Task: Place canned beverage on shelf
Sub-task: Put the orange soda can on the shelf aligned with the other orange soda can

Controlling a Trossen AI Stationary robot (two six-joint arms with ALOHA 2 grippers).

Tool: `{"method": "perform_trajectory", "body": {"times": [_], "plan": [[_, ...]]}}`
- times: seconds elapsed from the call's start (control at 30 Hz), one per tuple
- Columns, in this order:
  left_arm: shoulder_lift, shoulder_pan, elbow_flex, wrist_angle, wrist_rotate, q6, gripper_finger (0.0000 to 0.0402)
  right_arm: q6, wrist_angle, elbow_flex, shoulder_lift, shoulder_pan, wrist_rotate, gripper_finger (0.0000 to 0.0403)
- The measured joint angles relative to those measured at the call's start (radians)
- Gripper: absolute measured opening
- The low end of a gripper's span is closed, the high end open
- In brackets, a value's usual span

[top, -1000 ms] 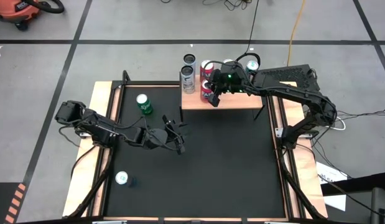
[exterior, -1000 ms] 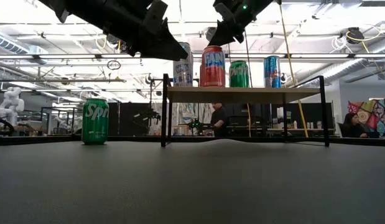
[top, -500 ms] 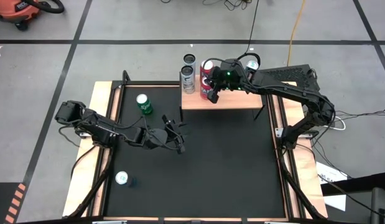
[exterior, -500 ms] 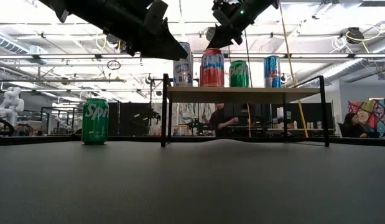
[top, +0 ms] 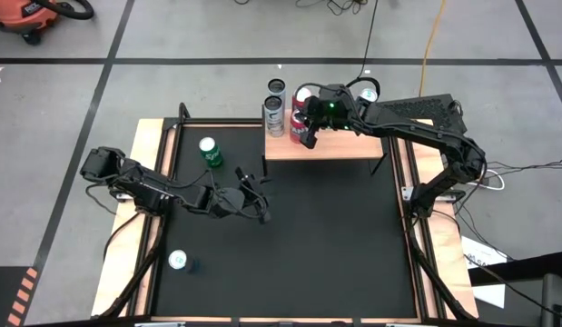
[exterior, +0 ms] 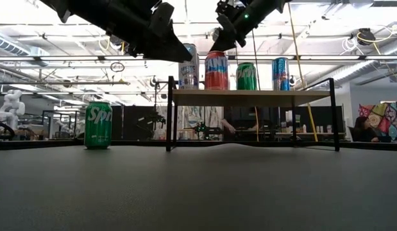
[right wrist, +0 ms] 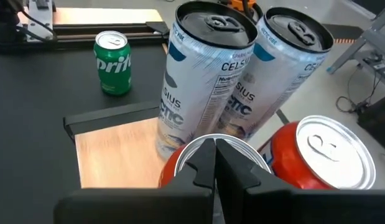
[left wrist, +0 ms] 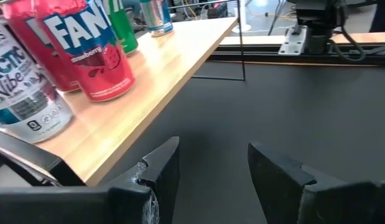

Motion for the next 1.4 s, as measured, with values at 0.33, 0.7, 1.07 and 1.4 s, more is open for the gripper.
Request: {"method": "perform_trajectory", "body": {"times": [0.33, 0.7, 1.07, 1.4], "plan": [[0.0, 0.0, 0.0, -0.004, -0.011, 0.0, 0.0182, -0.036, -0.007, -0.002, -0.024, -0.001, -0.024, 0.0], [0.0, 0.0, 0.0, -0.018, -0.011, 0.0, 0.0182, -0.027, -0.033, -0.003, -0.054, 0.003, -0.024, 0.0], [0.0, 0.0, 0.0, -0.028, -0.011, -0.013, 0.0182, -0.028, -0.084, 0.001, -0.048, 0.003, -0.023, 0.0], [0.0, 0.0, 0.0, -0.05, -0.012, -0.025, 0.0182, -0.07, -0.064, 0.001, -0.04, -0.004, -0.023, 0.0]]}}
